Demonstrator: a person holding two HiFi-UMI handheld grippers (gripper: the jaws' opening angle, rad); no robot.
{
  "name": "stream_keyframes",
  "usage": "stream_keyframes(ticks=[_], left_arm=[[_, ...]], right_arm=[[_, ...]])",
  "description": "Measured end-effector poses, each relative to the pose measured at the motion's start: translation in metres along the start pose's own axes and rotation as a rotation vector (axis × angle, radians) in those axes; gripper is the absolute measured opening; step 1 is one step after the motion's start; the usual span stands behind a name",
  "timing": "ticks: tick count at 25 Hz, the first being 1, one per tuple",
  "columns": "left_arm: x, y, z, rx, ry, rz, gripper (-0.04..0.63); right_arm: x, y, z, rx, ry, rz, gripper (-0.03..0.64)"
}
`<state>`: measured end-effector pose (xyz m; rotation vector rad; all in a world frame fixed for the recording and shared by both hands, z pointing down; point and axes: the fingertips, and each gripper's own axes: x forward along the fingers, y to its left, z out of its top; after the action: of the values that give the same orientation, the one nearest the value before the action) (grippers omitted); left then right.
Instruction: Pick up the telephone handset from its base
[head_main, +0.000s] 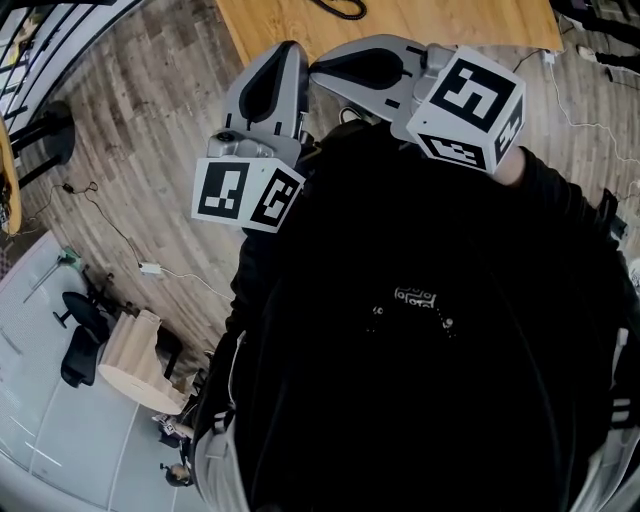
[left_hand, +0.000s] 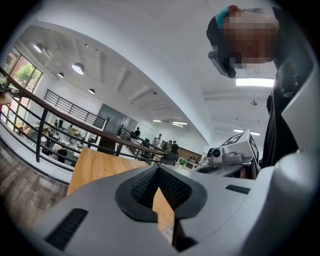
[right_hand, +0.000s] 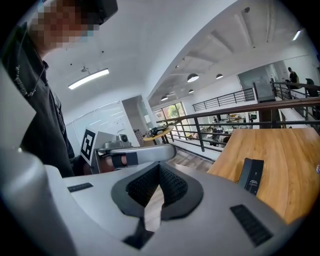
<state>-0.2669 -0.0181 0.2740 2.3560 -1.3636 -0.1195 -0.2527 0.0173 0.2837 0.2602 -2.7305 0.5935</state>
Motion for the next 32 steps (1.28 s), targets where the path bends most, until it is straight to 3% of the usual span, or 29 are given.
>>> stream_keyframes(ticks=[17,32], left_arm=[[0.032,-0.007,0.005,0.008,0.007,0.042,0.005],[0.108,-0.002,0.027,0.032,0.015,0.113,0.005]], right_arm=[[-0.019,-0.028,0.007,0.041,-0.021,0.05,0.015],[-0.042,-0.1,0.038,0.059,-0.056,0.113,0.015]])
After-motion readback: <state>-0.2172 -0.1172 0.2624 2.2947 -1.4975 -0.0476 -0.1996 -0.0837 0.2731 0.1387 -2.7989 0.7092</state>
